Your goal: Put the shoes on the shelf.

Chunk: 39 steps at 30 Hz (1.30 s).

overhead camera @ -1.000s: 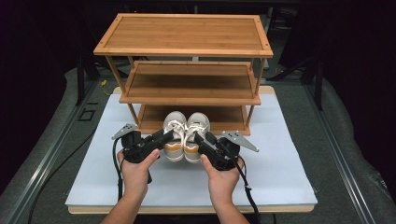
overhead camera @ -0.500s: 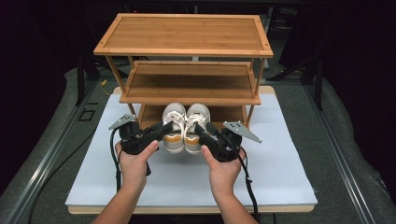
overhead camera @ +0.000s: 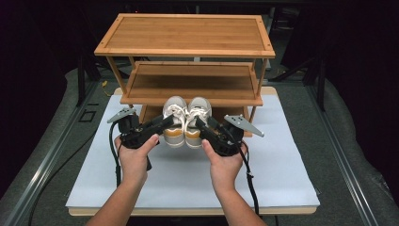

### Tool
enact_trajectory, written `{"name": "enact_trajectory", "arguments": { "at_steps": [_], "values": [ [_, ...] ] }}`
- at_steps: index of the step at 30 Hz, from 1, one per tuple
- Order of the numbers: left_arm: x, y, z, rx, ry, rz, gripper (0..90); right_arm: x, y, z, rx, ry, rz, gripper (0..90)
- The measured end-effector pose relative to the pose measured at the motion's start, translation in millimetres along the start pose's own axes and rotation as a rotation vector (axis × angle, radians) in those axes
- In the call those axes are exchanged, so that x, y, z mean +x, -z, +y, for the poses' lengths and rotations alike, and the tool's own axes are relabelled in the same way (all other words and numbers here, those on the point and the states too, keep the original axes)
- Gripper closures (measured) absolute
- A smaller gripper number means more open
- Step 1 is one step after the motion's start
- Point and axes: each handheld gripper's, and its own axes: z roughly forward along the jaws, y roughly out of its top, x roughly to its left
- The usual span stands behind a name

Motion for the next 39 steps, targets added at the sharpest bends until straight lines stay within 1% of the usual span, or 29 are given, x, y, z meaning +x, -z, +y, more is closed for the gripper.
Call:
{"name": "enact_trajectory", "arguments": {
  "at_steps": [1, 2, 3, 4, 6, 7, 8, 9, 10, 11, 12, 13, 15, 16, 17, 20, 21, 23, 25, 27, 28, 29, 30, 32, 33, 35, 36, 37, 39],
  "values": [
    [0.4, -0.2, 0.8, -0.001, 0.001, -0.002, 53.6, -0.3, -1.6, 0.7, -0.013, 0.001, 0.012, 53.7],
    [1.2, -0.6, 1.6, -0.003, 0.004, -0.002, 53.6, 0.0, -1.2, 1.9, 0.0, 0.001, 0.001, 53.7],
    [1.9, -1.0, 2.6, -0.002, 0.007, -0.003, 53.7, -0.1, -2.8, 2.6, -0.007, -0.001, 0.012, 53.8],
    [2.2, -1.7, 3.4, -0.003, 0.01, -0.002, 53.7, -0.1, -2.6, 3.8, 0.008, 0.001, 0.012, 53.8],
    [2.2, -2.5, 5.2, -0.002, 0.004, 0.004, 53.7, 0.2, -5.9, 4.9, -0.007, 0.0, 0.012, 53.8],
    [2.1, -2.9, 6.1, -0.004, 0.001, 0.008, 53.7, 0.7, -5.8, 5.9, 0.007, 0.002, 0.002, 53.8],
    [2.0, -3.2, 7.2, -0.004, -0.001, 0.01, 53.8, 0.8, -7.4, 6.3, -0.004, 0.0, 0.009, 53.8],
    [2.1, -3.7, 8.4, -0.005, -0.001, 0.01, 53.8, 0.9, -6.5, 7.7, 0.019, 0.004, 0.0, 53.9],
    [2.6, -4.0, 9.7, -0.003, -0.003, 0.01, 53.8, 0.9, -8.8, 7.8, -0.006, -0.001, 0.009, 53.9],
    [2.9, -4.5, 10.9, -0.004, -0.003, 0.012, 53.8, 1.1, -9.1, 8.9, 0.0, -0.002, 0.003, 54.0],
    [2.9, -5.2, 12.2, -0.006, -0.001, 0.012, 53.9, 1.0, -10.5, 9.8, -0.008, -0.002, 0.01, 54.0],
    [3.1, -5.9, 13.4, -0.008, 0.001, 0.01, 53.9, 1.5, -9.9, 11.5, 0.011, -0.001, -0.004, 54.1],
    [3.6, -7.6, 15.9, -0.01, 0.005, 0.011, 53.9, 1.3, -12.9, 13.7, -0.01, 0.0, 0.01, 54.7],
    [3.8, -8.6, 17.2, -0.015, 0.005, 0.011, 53.9, 1.9, -12.8, 15.6, 0.003, 0.007, -0.011, 54.8],
    [4.0, -9.4, 18.6, -0.015, 0.004, 0.013, 54.0, 1.9, -15.0, 16.9, -0.011, 0.01, 0.0, 54.9],
    [4.7, -12.1, 23.3, -0.017, 0.004, 0.013, 54.0, 2.1, -18.2, 21.9, -0.005, 0.021, -0.003, 55.7],
    [4.9, -13.4, 24.9, -0.02, 0.005, 0.016, 54.1, 2.4, -18.8, 23.5, 0.003, 0.022, -0.003, 55.8],
    [5.2, -16.4, 28.4, -0.021, 0.0, 0.021, 54.1, 2.4, -22.5, 25.8, -0.01, 0.026, -0.01, 56.4],
    [5.7, -19.6, 31.8, -0.021, -0.002, 0.026, 54.1, 1.6, -24.6, 28.7, 0.005, 0.034, -0.017, 56.9],
    [6.6, -22.7, 34.8, -0.019, -0.002, 0.03, 54.1, 0.0, -28.6, 30.6, -0.002, 0.027, -0.014, 57.1],
    [7.2, -24.5, 36.1, -0.02, -0.003, 0.031, 54.0, -1.0, -30.0, 31.9, 0.005, 0.027, -0.016, 57.1],
    [8.2, -26.5, 37.3, -0.02, -0.001, 0.031, 54.1, -1.7, -32.7, 32.7, -0.008, 0.022, -0.017, 57.1],
    [9.1, -28.6, 38.5, -0.023, 0.004, 0.031, 54.1, -2.8, -33.8, 34.5, 0.006, 0.023, -0.017, 57.1],
    [11.5, -32.7, 41.2, -0.025, 0.009, 0.028, 54.1, -3.9, -38.8, 37.3, -0.009, 0.022, -0.022, 57.2],
    [13.0, -34.6, 42.7, -0.03, 0.015, 0.025, 54.1, -4.5, -40.3, 39.2, -0.003, 0.029, -0.027, 57.2],
    [15.5, -38.6, 45.2, -0.032, 0.022, 0.018, 54.0, -6.6, -44.9, 42.6, -0.01, 0.029, -0.023, 57.2],
    [16.5, -40.5, 46.0, -0.033, 0.021, 0.019, 54.1, -7.6, -45.7, 44.3, 0.002, 0.028, -0.024, 57.2],
    [17.2, -42.8, 46.6, -0.03, 0.018, 0.021, 54.1, -8.8, -48.4, 45.3, -0.007, 0.029, -0.021, 57.2],
    [19.4, -47.6, 48.0, -0.021, 0.013, 0.028, 54.1, -10.0, -52.3, 46.7, 0.006, 0.035, -0.035, 57.2]
  ]
}}
